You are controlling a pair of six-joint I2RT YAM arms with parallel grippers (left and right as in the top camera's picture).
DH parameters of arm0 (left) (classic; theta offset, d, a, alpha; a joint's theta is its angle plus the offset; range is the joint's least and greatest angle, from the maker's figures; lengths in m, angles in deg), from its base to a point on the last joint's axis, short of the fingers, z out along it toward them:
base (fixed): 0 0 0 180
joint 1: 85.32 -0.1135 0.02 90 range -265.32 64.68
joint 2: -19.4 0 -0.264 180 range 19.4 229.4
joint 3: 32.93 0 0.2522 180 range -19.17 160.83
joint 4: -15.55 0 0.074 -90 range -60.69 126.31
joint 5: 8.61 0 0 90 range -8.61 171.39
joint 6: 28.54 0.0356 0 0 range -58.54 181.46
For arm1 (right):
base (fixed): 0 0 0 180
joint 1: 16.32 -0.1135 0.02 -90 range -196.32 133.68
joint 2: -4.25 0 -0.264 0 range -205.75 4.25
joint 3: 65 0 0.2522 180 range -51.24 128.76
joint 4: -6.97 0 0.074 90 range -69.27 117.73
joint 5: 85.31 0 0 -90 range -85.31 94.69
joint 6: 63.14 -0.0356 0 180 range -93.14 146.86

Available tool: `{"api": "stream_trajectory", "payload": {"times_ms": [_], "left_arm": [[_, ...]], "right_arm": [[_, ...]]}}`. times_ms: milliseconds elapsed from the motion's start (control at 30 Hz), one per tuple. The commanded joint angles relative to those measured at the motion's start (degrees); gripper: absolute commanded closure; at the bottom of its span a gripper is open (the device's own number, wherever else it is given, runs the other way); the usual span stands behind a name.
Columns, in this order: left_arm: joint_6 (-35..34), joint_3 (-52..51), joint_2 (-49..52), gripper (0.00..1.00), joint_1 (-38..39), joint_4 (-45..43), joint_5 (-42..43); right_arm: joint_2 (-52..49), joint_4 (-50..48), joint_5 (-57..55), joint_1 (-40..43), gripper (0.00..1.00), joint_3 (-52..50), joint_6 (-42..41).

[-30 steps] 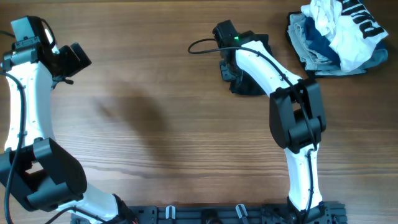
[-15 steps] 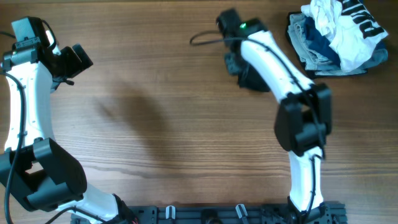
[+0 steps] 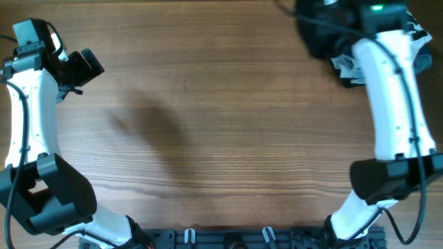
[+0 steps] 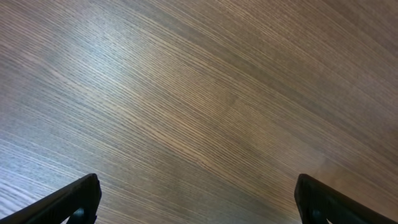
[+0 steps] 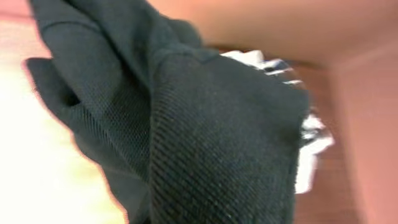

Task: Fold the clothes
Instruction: 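Carry the shirt to the top right clothes pile with the right gripper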

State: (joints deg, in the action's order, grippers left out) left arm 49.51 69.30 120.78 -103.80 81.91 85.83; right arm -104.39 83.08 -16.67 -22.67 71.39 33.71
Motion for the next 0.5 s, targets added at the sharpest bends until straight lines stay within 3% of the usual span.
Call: {"api": "stream_trajectory", "payload": {"times_ms": [0,333,467], "left_arm": [[-0.5,0.7,0.6,0.00,0.0,0.0,1.6],[-0.6,0.7,0.6,0.00,0.0,0.0,2.6],[-0.6,0.7,0.6,0.00,0.0,0.0,2.6]], "right_arm": [[2.8,-7.7,-9.6,7.1,0.96,1.2,11.4],[-3.2,-30.9,-1.2,18.8,0.96,1.0,37.4],[-8.2,-36.1,1.3,21.3,0.96,1.0,41.5]]}}
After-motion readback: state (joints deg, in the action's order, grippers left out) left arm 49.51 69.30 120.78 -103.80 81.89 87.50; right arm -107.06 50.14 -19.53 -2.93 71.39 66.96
